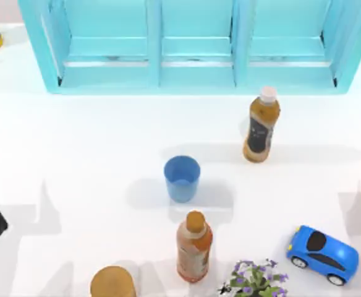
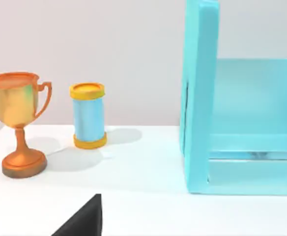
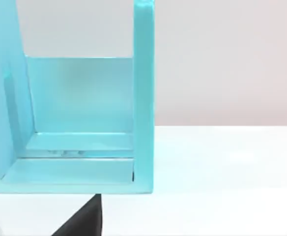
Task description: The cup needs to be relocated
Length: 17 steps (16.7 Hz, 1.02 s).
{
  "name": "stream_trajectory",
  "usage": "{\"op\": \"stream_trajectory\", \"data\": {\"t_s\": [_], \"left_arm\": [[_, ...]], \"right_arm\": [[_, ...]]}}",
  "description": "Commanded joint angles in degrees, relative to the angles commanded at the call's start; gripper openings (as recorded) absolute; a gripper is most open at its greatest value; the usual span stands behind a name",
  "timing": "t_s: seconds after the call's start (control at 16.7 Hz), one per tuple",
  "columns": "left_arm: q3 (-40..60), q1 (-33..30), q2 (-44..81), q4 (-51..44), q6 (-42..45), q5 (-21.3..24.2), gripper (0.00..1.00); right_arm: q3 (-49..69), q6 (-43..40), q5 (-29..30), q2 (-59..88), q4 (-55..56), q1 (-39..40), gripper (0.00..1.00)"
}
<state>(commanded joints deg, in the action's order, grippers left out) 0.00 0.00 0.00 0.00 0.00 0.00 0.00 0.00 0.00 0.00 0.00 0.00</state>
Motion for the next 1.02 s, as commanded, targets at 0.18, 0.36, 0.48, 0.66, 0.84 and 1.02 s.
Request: {"op": "stream_trajectory", "data": {"t_s": [0.18,0.36,0.48,0.66,0.84,1.02], "left_arm": [[0.56,-0.26,0.56,-0.47,-0.24,0.02,1.00],[5.83,-2.46,5.78,-4.63,-2.38,0.12,1.00],[12.29,-4.90,12.21,-9.33,-4.80,0.18,1.00],[26.26,-9.63,26.28,-18.59,-9.49,0.24,1.00],[44.06,-15.22,44.90,-29.78,-14.85,0.24,1.00],[62.62,-21.16,65.33,-42.00,-20.42,0.14,1.00]], "right_arm": [[0.00,0.00,0.00,0.00,0.00,0.00,1.00],[0.00,0.00,0.00,0.00,0.00,0.00,1.00],[0.00,0.00,0.00,0.00,0.00,0.00,1.00],[0.00,0.00,0.00,0.00,0.00,0.00,1.00],[0.00,0.00,0.00,0.00,0.00,0.00,1.00],[0.00,0.00,0.00,0.00,0.00,0.00,1.00]]}}
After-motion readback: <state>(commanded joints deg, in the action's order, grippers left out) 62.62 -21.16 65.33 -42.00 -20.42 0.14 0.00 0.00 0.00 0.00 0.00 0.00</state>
